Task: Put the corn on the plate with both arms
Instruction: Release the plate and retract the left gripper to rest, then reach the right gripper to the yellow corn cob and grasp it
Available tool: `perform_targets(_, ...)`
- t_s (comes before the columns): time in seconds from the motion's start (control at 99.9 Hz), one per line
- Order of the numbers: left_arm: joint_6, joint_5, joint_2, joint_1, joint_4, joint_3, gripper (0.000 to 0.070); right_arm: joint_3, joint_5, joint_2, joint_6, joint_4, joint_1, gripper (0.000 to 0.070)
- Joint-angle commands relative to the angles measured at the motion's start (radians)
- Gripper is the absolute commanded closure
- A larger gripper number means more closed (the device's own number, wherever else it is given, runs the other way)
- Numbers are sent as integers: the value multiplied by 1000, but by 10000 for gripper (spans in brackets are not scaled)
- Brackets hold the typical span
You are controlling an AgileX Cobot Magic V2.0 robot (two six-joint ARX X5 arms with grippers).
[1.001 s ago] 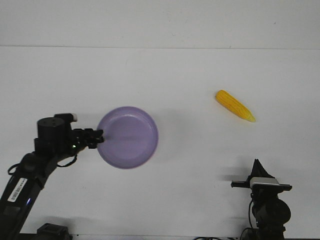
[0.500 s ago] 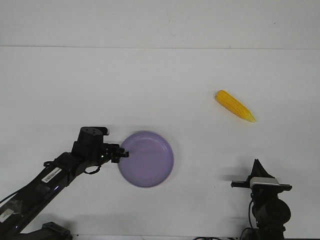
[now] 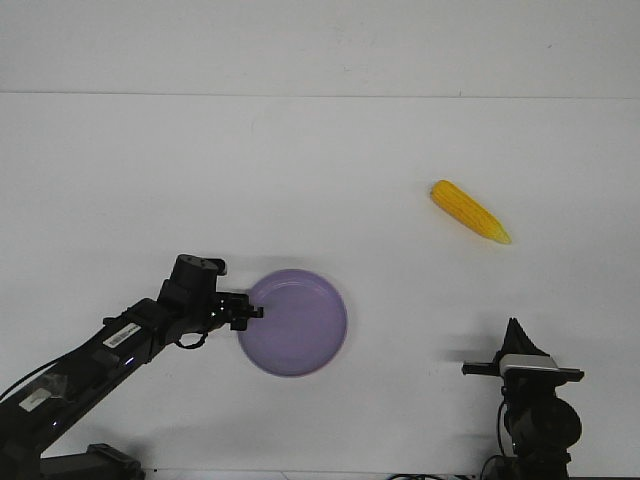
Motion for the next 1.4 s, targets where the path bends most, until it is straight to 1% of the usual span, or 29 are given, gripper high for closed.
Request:
perform_targets(0.0,19,-18,14,-5,2,9,259,-3,0,1,-1,12,-1,687)
perform_targets(0.07,26,-25,13,-5,3,9,237,-3,0,0,-1,12,-1,687)
perform_targets(0.25,57,-35,-50,1,30,13,236,-3,0,0,-1,12,-1,687)
perform_targets(0.34,77,-54,-149,13,40,23,236,-3,0,0,-1,12,-1,687)
perform_targets(0.48,121,-113,-389,42,21,26,236,-3,0,1,-1,12,-1,687)
perform_targets(0.58,131,-148,-577,61,-43,26,237,-3,0,0,-1,12,-1,687)
perform_targets(0.75,128,-190,-850,67,-200,-14,237,-3,0,0,-1,12,-1,687)
perform_targets(0.941,69,-200,-1110,67,-336,-127,237,-3,-2,0,0,14,-1,687)
perform_targets(0.981,63,-200,-1144,67,-339,-140,237,-3,-4,0,5,16,0,687)
perform_targets(1.021,59,-199,-1175,67,-334,-143,237,-3,-10,0,43,16,0,687)
perform_targets(1.091,54,-199,-1203,67,-326,-142,239,-3,-48,0,190,15,0,687)
perform_targets(1.131,55,-200,-1206,67,-335,-142,239,-3,-68,0,248,15,0,687)
perform_targets(1.211,50,-200,-1203,67,-341,-142,239,-3,-87,1,301,31,0,687)
perform_targets(1.301,51,-200,-1197,67,-340,-142,239,7,-108,1,352,81,0,696)
perform_targets(1.391,51,-200,-1192,67,-338,-142,239,87,-89,11,424,83,1,699)
